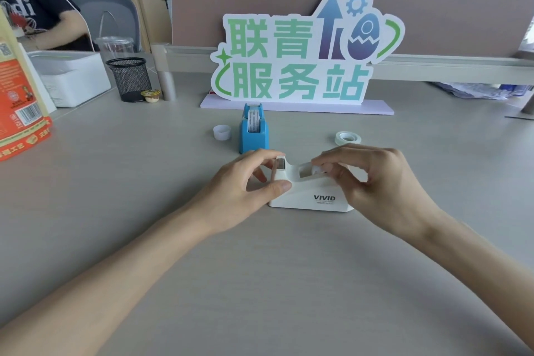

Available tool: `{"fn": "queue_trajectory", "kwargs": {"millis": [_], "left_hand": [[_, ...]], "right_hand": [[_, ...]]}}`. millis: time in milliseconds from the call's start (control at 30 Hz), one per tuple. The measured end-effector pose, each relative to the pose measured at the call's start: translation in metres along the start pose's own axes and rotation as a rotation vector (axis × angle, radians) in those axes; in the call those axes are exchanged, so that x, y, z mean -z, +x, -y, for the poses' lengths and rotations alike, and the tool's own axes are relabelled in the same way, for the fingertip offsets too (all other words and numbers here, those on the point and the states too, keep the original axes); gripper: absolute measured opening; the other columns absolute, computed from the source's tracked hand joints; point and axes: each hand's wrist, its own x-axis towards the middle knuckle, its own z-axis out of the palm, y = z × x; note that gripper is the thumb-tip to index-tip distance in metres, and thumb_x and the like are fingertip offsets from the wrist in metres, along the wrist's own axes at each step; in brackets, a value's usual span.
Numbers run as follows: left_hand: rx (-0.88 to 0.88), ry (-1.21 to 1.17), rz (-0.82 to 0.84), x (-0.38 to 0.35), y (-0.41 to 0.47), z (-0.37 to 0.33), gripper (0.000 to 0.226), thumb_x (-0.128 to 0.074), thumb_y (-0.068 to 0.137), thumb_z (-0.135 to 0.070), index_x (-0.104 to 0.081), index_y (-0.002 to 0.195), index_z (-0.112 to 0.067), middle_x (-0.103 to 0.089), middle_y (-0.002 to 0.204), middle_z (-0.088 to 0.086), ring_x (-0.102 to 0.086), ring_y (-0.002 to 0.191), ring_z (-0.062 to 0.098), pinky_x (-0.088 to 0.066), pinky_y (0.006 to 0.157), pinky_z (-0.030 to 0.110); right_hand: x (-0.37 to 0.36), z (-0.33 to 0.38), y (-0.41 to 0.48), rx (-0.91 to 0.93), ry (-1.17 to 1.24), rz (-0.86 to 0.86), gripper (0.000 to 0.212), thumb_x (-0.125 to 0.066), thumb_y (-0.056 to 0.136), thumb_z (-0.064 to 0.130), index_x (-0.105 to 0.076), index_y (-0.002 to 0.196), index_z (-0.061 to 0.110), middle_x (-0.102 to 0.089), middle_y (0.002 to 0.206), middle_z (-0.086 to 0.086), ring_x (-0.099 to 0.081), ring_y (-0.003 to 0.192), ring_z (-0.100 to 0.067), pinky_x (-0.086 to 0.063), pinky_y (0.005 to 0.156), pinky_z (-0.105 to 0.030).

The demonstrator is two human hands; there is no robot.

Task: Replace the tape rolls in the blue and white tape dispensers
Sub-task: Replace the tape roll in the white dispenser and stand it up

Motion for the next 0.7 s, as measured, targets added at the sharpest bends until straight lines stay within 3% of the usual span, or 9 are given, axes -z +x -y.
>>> {"fn": "queue_trajectory", "kwargs": {"millis": [167,300,467,567,700], "left_hand": [[0.008,-0.005,0.008,0.0,0.001,-0.001,0.036,-0.066,0.084,-0.042,-0.055,0.118,-0.039,-0.06,0.115,-0.017,-0.058,0.098,0.005,-0.046,0.095,0.024],[0.005,-0.008,0.018,0.001,0.001,-0.001,0.035,-0.066,0.084,-0.044,-0.055,0.117,-0.041,-0.059,0.115,-0.018,-0.058,0.1,0.005,-0.047,0.095,0.025],[0.01,-0.019,0.016,0.001,0.001,-0.001,0.034,-0.066,0.084,-0.044,-0.055,0.116,-0.041,-0.059,0.115,-0.019,-0.057,0.101,0.004,-0.046,0.095,0.024],[0.017,-0.035,0.008,0.0,0.003,-0.001,0.032,-0.065,0.086,-0.043,-0.055,0.116,-0.041,-0.058,0.114,-0.021,-0.057,0.097,0.001,-0.046,0.091,0.022],[0.034,-0.034,-0.079,-0.003,0.01,0.0,0.025,-0.064,0.087,-0.039,-0.056,0.11,-0.037,-0.058,0.108,-0.019,-0.056,0.079,-0.002,-0.047,0.077,0.02]], "right_hand": [[0.005,0.004,0.004,-0.025,-0.009,0.027,0.029,-0.066,0.083,-0.006,-0.078,0.09,0.019,-0.076,0.086,0.012,-0.064,0.087,-0.008,-0.048,0.074,-0.021],[0.014,0.005,0.007,0.061,-0.093,0.037,0.033,-0.066,0.08,-0.01,-0.079,0.089,0.018,-0.066,0.077,0.015,-0.06,0.081,-0.012,-0.047,0.071,-0.021],[0.016,-0.002,0.005,0.189,-0.133,0.003,0.029,-0.066,0.083,-0.011,-0.077,0.097,0.013,-0.072,0.087,0.009,-0.064,0.085,-0.016,-0.049,0.073,-0.022],[0.015,0.0,0.001,0.228,-0.06,-0.124,0.029,-0.061,0.085,-0.013,-0.075,0.1,0.008,-0.069,0.091,0.007,-0.064,0.09,-0.018,-0.049,0.08,-0.022],[0.002,0.017,-0.006,0.086,0.174,-0.126,0.019,-0.06,0.091,0.005,-0.075,0.099,0.015,-0.072,0.096,0.016,-0.066,0.093,-0.009,-0.047,0.084,-0.016]]}}
